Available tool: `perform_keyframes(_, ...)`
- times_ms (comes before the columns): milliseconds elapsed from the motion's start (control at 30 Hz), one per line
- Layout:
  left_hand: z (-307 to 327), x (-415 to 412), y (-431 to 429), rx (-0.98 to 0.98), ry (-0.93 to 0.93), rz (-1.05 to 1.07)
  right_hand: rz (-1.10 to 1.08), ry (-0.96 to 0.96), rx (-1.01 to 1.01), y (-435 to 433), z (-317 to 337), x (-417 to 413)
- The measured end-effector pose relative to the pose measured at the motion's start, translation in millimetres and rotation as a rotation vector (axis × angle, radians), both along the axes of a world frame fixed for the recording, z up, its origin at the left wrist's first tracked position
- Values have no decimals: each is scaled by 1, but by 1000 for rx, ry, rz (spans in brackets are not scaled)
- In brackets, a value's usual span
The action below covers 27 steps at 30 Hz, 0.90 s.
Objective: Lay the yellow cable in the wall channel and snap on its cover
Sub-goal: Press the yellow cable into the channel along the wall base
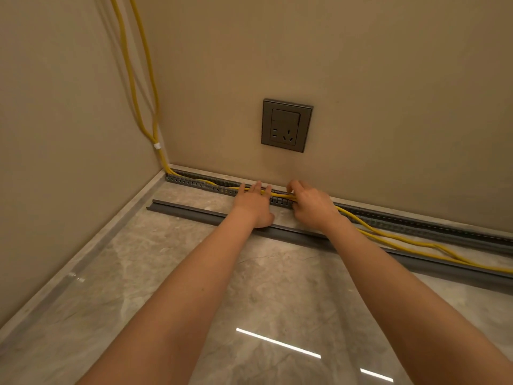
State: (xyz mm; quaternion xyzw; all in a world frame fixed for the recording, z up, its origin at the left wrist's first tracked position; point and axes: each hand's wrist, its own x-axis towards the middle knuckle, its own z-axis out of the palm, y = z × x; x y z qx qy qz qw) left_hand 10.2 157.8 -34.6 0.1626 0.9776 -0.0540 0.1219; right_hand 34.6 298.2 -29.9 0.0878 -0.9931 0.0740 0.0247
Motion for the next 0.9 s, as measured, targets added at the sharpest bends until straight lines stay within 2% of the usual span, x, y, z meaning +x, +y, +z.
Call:
perform_keyframes(167,8,3,25,-236,18,84,-12,-37,38,23,2,12)
perform_keyframes(400,6,3,17,-136,19,78,-108,-28,-11,43,-1,18)
perform_keyframes(567,4,-1,3,81,-23,79,-115,-25,32,42,-3,12)
perform_keyframes(667,3,-1,-1,140,-37,80,-128,-3,15,41,-5,12)
perform_keyframes(767,4,-2,0,116,-48,51,-158,65,-87,41,-5,14)
perform_keyframes(900,8,3,8,-39,-33,10,-205,68,-139,43,-3,15)
